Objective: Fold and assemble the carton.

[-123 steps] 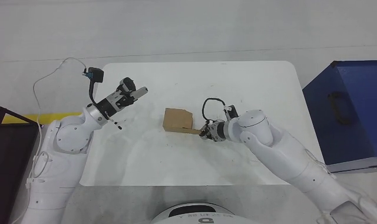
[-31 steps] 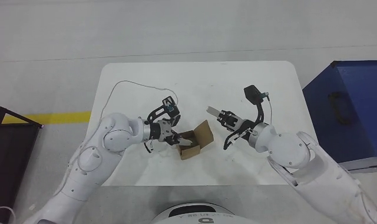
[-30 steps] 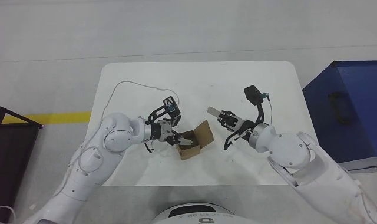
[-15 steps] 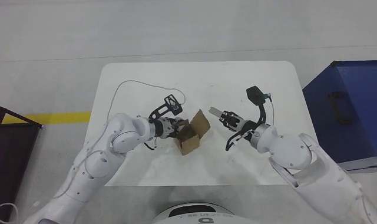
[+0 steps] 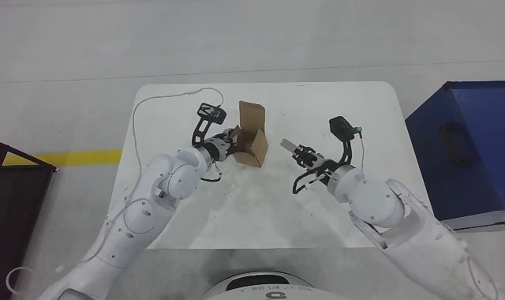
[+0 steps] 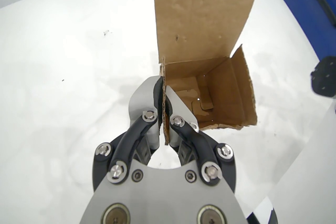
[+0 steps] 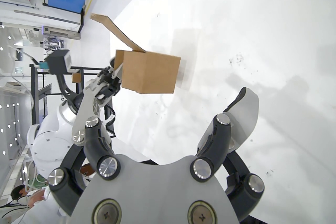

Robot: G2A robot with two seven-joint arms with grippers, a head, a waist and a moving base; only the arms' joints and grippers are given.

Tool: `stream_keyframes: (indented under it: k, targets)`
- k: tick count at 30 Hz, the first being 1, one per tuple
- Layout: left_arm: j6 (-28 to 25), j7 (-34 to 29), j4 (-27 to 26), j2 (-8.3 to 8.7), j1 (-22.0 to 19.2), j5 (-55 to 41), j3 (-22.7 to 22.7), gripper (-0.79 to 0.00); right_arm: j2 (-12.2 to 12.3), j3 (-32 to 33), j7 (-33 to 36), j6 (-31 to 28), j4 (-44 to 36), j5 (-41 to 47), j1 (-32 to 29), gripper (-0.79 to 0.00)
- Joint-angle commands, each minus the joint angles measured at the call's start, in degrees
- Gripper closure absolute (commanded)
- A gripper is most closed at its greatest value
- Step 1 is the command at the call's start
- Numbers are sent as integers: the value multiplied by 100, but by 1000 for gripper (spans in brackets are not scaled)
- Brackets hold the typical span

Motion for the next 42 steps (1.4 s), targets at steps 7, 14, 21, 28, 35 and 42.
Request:
stream_keyframes:
  k: [7, 14, 21, 28, 35, 42]
  targets:
    - [93, -46, 114, -46, 56, -834, -258, -785, -266, -776, -38, 180, 646, -160, 687, -643]
    - [199, -197, 9, -7, 367, -2398, -1098, -785, -490, -1193, -21, 353, 1129, -223, 1214, -585]
    - [112, -168, -166, 139, 989, -3274, -2441, -785, -716, -1568, 14, 543, 1623, -339, 1713, -585]
    - [-196, 71, -204, 181, 1417, -3682, -2998, -785, -1018, -2114, 297, 816, 2155, -422, 2339, -453]
    - [-196, 71, -204, 181, 1417, -3682, -2998, -785, -1258, -2501, 645, 986, 2538, -553, 2788, -385]
    - [-196, 71, -204, 181, 1417, -3682, -2998, -785, -1498, -2842, 882, 1089, 2889, -695, 3134, -379]
